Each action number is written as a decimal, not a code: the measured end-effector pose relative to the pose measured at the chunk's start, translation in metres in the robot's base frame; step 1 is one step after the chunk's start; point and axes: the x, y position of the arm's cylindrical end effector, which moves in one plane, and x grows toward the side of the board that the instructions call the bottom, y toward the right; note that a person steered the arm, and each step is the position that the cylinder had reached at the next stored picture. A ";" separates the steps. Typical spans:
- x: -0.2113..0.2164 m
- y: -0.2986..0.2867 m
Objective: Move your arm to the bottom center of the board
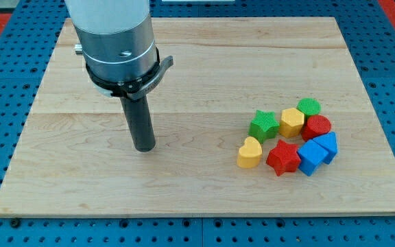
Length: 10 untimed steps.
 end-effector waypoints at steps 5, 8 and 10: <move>0.061 0.003; 0.082 0.110; 0.081 0.110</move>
